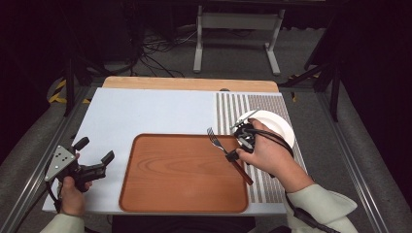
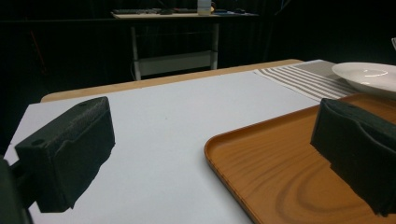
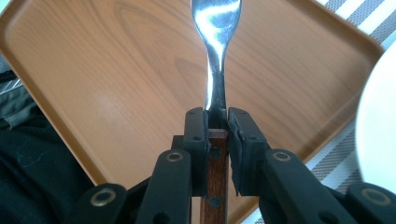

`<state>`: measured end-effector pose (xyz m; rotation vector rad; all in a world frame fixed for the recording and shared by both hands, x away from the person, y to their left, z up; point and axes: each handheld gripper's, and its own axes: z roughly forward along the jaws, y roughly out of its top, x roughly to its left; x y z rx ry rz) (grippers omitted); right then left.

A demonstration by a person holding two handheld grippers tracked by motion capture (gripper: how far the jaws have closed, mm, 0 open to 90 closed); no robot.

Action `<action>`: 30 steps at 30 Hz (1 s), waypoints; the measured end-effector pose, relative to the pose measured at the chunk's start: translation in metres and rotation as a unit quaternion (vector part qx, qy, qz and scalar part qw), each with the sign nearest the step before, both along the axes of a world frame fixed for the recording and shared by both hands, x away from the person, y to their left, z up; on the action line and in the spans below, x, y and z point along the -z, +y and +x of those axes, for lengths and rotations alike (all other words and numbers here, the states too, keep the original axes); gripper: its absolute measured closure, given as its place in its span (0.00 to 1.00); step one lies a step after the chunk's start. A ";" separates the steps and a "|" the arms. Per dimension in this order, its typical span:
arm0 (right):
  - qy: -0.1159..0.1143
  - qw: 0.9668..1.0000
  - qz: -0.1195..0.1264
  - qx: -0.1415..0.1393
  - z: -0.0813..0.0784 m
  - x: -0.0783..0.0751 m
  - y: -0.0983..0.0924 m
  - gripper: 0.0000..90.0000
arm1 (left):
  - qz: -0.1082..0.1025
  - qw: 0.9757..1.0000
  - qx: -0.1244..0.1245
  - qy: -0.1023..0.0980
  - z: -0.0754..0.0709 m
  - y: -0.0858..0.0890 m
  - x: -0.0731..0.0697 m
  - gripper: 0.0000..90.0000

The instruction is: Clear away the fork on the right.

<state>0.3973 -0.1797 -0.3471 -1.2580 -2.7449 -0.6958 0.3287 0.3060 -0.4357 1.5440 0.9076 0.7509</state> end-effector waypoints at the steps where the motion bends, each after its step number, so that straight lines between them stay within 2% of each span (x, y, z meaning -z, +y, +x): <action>1: 0.004 1.000 -0.001 0.003 0.000 0.002 0.001 0.87 | 0.000 1.000 0.000 0.000 0.000 0.000 0.000 0.00; 4: 0.015 0.999 0.000 0.032 0.001 0.006 0.006 0.88 | 0.001 1.000 0.001 -0.001 0.000 0.000 0.000 0.00; 7: 0.022 0.999 -0.001 0.045 0.003 0.009 0.008 0.87 | 0.000 1.000 0.000 -0.001 0.000 0.000 0.000 0.00; 13: 0.037 0.997 -0.010 0.062 0.006 0.019 0.015 0.87 | 0.001 1.000 0.000 -0.001 0.000 0.000 0.000 0.00; 22: 0.047 0.994 -0.023 0.091 0.009 0.030 0.021 0.87 | 0.000 1.000 0.000 -0.003 0.000 0.000 -0.001 0.00; 30: 0.062 0.989 -0.037 0.127 0.009 0.038 0.022 0.87 | 0.001 1.000 0.000 -0.002 0.000 0.000 -0.001 0.00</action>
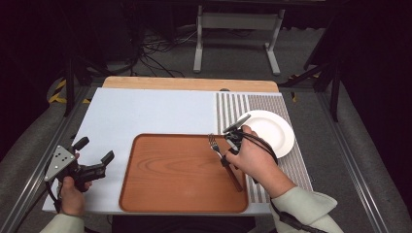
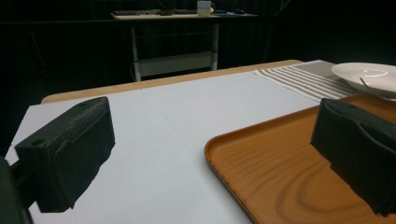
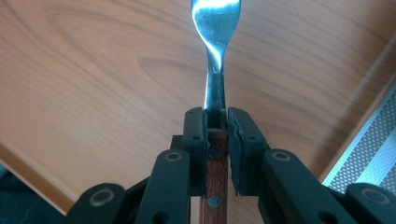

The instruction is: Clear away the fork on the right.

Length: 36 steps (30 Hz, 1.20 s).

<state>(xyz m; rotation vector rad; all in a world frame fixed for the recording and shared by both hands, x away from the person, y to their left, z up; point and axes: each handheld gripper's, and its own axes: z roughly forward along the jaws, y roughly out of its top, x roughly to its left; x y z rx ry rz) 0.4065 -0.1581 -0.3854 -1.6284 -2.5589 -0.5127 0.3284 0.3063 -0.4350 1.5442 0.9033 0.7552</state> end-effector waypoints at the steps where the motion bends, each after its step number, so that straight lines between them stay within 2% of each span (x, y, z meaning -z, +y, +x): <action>1: 0.004 1.000 -0.001 0.004 0.000 0.001 0.000 0.87 | 0.000 1.000 0.000 0.000 0.000 0.000 0.000 0.00; 16: 0.034 0.999 -0.016 0.018 0.001 0.015 0.006 0.87 | -0.001 1.000 -0.001 -0.001 0.000 0.001 0.000 0.00; 36: 0.057 0.998 -0.019 0.027 0.002 0.024 0.008 0.87 | -0.001 1.000 -0.001 -0.001 0.000 0.001 0.000 0.00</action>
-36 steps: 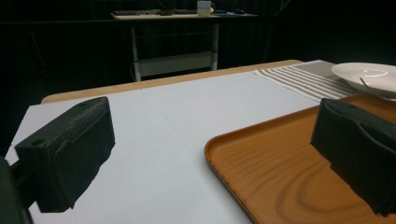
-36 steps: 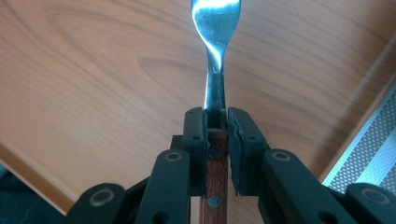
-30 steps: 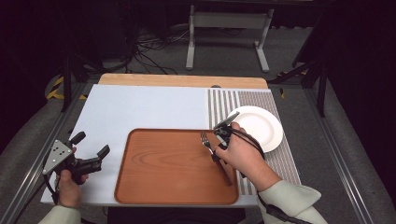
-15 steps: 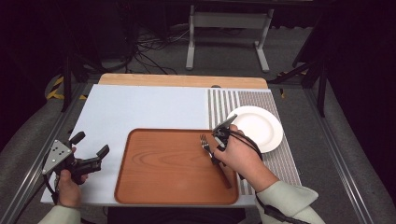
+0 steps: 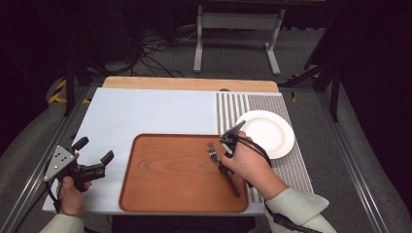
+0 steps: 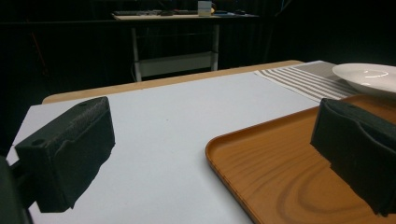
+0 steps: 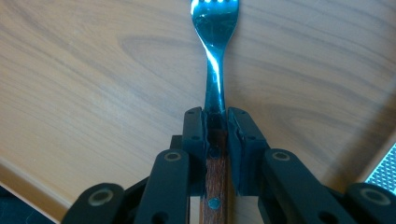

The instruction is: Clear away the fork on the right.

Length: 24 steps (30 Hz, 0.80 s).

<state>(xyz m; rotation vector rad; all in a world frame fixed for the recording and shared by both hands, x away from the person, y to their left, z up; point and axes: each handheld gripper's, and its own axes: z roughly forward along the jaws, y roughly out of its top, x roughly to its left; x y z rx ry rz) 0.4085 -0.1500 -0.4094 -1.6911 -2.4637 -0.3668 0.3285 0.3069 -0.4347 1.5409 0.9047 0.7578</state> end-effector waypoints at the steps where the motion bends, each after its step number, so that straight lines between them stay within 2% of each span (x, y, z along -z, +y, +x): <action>1: 0.002 1.000 0.000 -0.001 0.000 0.000 0.000 0.87 | 0.000 1.000 0.000 0.000 0.000 0.000 0.000 0.00; 8: 0.006 1.000 0.001 0.001 0.000 0.001 0.000 0.86 | -0.001 1.000 -0.001 -0.001 0.000 0.000 0.000 0.00; 18: -0.008 1.000 0.013 -0.006 0.000 -0.004 0.000 0.76 | -0.002 1.000 -0.001 -0.001 0.000 0.000 0.000 0.00; 21: -0.026 0.999 0.024 -0.013 0.000 -0.009 0.000 0.67 | -0.002 1.000 -0.001 -0.001 0.000 0.000 0.000 0.00; 24: -0.068 0.996 0.040 -0.031 0.001 -0.012 0.001 0.45 | -0.002 1.000 -0.002 -0.001 0.000 0.000 0.000 0.00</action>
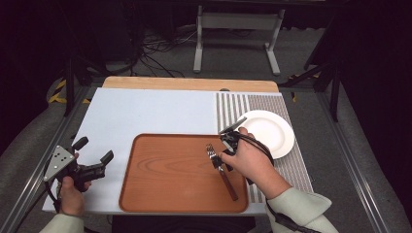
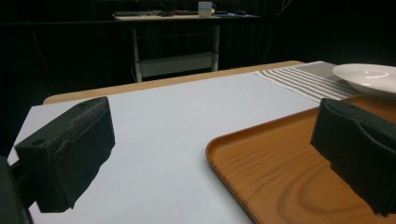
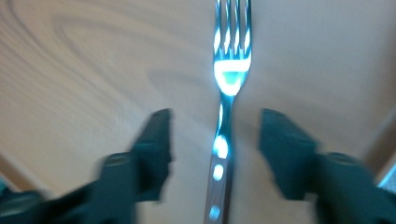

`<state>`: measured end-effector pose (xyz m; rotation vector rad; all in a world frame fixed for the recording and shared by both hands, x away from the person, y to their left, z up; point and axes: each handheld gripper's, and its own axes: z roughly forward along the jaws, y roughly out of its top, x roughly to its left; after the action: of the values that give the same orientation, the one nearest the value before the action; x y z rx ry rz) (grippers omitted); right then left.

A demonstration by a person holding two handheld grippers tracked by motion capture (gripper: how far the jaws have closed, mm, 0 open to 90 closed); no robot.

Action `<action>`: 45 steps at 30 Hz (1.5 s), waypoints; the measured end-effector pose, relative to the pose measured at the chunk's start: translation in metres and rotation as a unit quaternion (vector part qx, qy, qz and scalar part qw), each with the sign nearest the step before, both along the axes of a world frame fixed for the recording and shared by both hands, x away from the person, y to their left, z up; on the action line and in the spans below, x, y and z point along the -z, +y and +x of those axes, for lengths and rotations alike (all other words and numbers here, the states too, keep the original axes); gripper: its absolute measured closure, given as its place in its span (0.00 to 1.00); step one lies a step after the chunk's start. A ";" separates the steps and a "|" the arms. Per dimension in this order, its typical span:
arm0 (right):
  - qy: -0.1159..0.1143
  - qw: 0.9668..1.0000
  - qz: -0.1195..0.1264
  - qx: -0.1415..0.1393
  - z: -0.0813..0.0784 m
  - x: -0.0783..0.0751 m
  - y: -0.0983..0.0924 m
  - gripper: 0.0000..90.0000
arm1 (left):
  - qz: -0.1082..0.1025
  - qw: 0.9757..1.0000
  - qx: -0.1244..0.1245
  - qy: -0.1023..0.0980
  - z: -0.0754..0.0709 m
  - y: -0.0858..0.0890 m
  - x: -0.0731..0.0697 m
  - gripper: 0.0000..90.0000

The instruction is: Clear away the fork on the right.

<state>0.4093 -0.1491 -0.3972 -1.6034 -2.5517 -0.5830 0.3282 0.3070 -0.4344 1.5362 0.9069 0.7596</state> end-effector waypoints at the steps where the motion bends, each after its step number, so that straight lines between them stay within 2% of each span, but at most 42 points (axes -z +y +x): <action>1: -0.027 1.000 0.002 -0.015 0.000 0.000 0.001 0.37 | 0.000 1.000 0.000 0.000 0.000 0.000 0.000 0.00; 2: -0.060 0.998 0.002 -0.033 0.001 0.000 0.001 0.28 | 0.001 1.000 0.000 0.000 0.000 0.000 0.000 0.00; 3: -0.060 0.998 0.002 -0.033 0.001 0.000 0.001 0.28 | 0.001 1.000 0.000 0.000 0.000 0.000 0.000 0.00; 4: -0.101 0.993 0.003 -0.063 0.003 0.000 0.001 0.22 | 0.001 1.000 0.000 0.001 0.000 0.000 0.000 0.00; 5: -0.108 0.992 0.007 -0.068 0.004 -0.001 0.002 0.21 | 0.002 1.000 -0.001 0.000 0.000 0.000 0.000 0.00; 8: -0.127 0.989 0.013 -0.080 0.005 -0.003 0.002 0.19 | 0.001 1.000 -0.002 0.000 0.000 0.000 0.000 0.00; 13: -0.140 0.986 0.017 -0.091 0.007 -0.004 0.003 0.19 | 0.001 1.000 -0.001 0.000 0.000 0.000 0.000 0.00; 15: -0.159 0.981 0.026 -0.108 0.009 -0.004 0.005 0.20 | 0.001 1.000 0.000 0.000 0.000 0.000 0.000 0.00; 17: -0.168 0.978 0.034 -0.120 0.010 -0.004 0.006 0.21 | 0.001 1.000 0.000 0.000 0.000 0.000 0.000 0.00; 18: -0.177 0.974 0.042 -0.132 0.011 -0.004 0.008 0.21 | 0.001 1.000 0.000 0.000 0.000 0.000 0.000 0.00; 19: -0.182 0.973 0.044 -0.138 0.012 -0.004 0.010 0.20 | 0.000 1.000 0.000 0.000 0.000 0.000 0.000 0.00; 20: -0.194 0.968 0.046 -0.153 0.013 -0.002 0.011 0.20 | 0.000 1.000 0.000 0.000 0.000 0.000 0.000 0.00; 22: -0.208 0.962 0.055 -0.168 0.014 0.001 0.016 0.20 | -0.001 1.000 -0.001 0.000 0.000 0.000 0.000 0.00; 23: -0.211 0.960 0.064 -0.173 0.015 0.003 0.018 0.21 | -0.001 1.000 -0.001 0.000 0.000 0.000 0.000 0.00; 24: -0.210 0.959 0.071 -0.174 0.016 0.004 0.019 0.22 | -0.001 1.000 0.000 0.000 0.000 0.000 0.000 0.00; 25: -0.214 0.957 0.082 -0.179 0.018 0.006 0.020 0.23 | -0.001 1.000 0.000 0.000 0.000 0.000 0.000 0.00; 27: -0.217 0.955 0.089 -0.182 0.020 0.008 0.022 0.24 | -0.001 1.000 0.000 0.000 0.000 0.000 0.000 0.00; 30: -0.219 0.952 0.094 -0.193 0.024 0.010 0.022 0.32 | -0.002 1.000 0.000 0.000 0.001 0.001 0.000 0.00; 31: -0.219 0.952 0.094 -0.193 0.024 0.010 0.022 0.32 | -0.002 1.000 0.000 0.000 0.001 0.001 0.000 0.00; 34: -0.230 0.946 0.089 -0.209 0.026 0.012 0.025 0.44 | -0.001 1.000 0.000 0.000 0.001 0.000 0.001 0.00; 35: -0.231 0.946 0.088 -0.211 0.026 0.013 0.026 0.46 | -0.001 1.000 0.001 -0.001 0.001 0.000 0.000 0.00; 36: -0.239 0.942 0.084 -0.219 0.027 0.014 0.026 0.51 | -0.001 1.000 0.001 -0.001 0.001 0.000 0.000 0.00; 37: -0.240 0.940 0.075 -0.229 0.029 0.016 0.027 0.58 | -0.001 1.000 0.001 -0.001 0.001 0.000 0.000 0.00; 40: -0.236 0.941 0.070 -0.234 0.032 0.020 0.027 0.72 | -0.001 1.000 0.000 -0.001 0.001 0.000 0.000 0.00; 41: -0.236 0.941 0.070 -0.234 0.032 0.020 0.027 0.72 | -0.001 1.000 0.000 -0.001 0.001 0.000 0.000 0.00; 42: -0.238 0.940 0.060 -0.239 0.035 0.023 0.026 0.79 | -0.001 1.000 0.000 -0.001 0.001 0.000 0.000 0.00; 44: -0.236 0.940 0.055 -0.241 0.035 0.025 0.026 0.83 | -0.001 1.000 0.001 -0.001 0.001 0.000 0.000 0.00; 45: -0.236 0.938 0.053 -0.248 0.037 0.026 0.025 0.87 | 0.000 1.000 0.001 -0.001 0.001 0.000 0.000 0.00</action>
<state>0.4458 -0.1242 -0.4237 -0.7908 -3.0210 -1.1184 0.3288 0.3074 -0.4346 1.5353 0.9040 0.7594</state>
